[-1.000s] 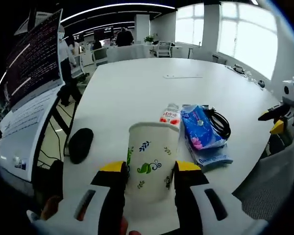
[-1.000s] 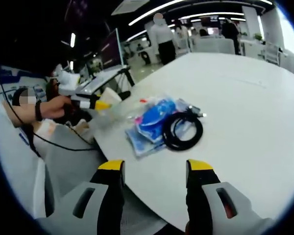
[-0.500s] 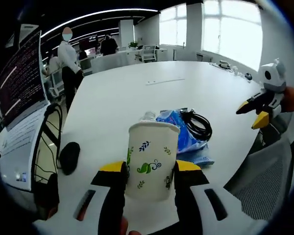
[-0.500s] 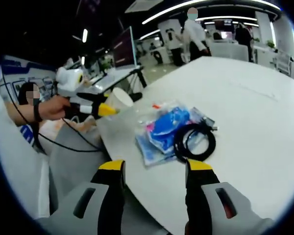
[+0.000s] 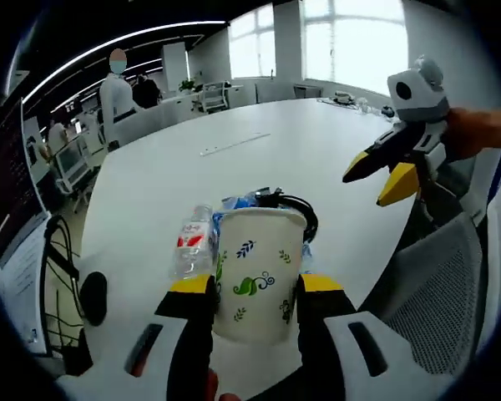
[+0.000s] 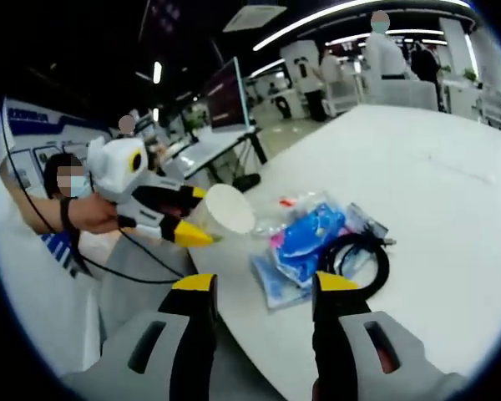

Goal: Arrange the tabletop items into an orderly group along one side of the table until the central work area is clear of visible clutter.

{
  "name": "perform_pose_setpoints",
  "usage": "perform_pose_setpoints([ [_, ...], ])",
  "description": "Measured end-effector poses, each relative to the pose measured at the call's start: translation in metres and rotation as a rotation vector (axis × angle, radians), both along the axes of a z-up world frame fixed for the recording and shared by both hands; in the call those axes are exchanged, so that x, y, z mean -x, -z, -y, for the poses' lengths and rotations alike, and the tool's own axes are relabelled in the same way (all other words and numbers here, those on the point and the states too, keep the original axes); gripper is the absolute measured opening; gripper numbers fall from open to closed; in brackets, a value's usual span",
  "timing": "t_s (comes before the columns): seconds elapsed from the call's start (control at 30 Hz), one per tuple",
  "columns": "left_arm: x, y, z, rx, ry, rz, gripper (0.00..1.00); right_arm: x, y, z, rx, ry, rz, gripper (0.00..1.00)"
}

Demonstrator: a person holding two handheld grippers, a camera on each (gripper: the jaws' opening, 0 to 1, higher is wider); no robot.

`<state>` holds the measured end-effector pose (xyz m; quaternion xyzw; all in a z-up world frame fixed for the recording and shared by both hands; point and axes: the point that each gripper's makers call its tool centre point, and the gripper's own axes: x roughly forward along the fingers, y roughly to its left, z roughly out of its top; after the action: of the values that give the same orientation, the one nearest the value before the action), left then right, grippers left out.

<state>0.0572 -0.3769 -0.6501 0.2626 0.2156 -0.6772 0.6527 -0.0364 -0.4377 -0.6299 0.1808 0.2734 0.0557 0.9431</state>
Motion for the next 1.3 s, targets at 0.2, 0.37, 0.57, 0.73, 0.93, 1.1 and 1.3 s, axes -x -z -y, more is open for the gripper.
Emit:
perform_pose_setpoints([
  [0.2, 0.020, -0.002, 0.008, -0.009, 0.090, 0.040, 0.38, -0.007, -0.006, -0.010, -0.039, -0.039, 0.023, 0.37],
  [0.37, 0.034, -0.004, 0.014, -0.009, 0.148, 0.061, 0.38, -0.013, -0.014, -0.019, -0.083, -0.070, 0.052, 0.33],
  [0.57, 0.050, -0.009, 0.020, -0.006, 0.222, 0.094, 0.38, -0.017, -0.020, -0.029, -0.130, -0.103, 0.073, 0.27],
  [0.73, 0.060, -0.012, 0.024, 0.000, 0.270, 0.117, 0.38, -0.019, -0.024, -0.037, -0.169, -0.119, 0.092, 0.21],
  [0.93, 0.065, -0.015, 0.026, 0.003, 0.303, 0.132, 0.38, -0.020, -0.028, -0.041, -0.195, -0.126, 0.109, 0.12],
  [1.1, 0.066, -0.016, 0.027, 0.006, 0.316, 0.134, 0.38, -0.019, -0.030, -0.042, -0.203, -0.130, 0.114, 0.06],
  [1.3, 0.066, -0.017, 0.027, 0.006, 0.324, 0.138, 0.38, -0.020, -0.032, -0.044, -0.213, -0.133, 0.121, 0.04],
])
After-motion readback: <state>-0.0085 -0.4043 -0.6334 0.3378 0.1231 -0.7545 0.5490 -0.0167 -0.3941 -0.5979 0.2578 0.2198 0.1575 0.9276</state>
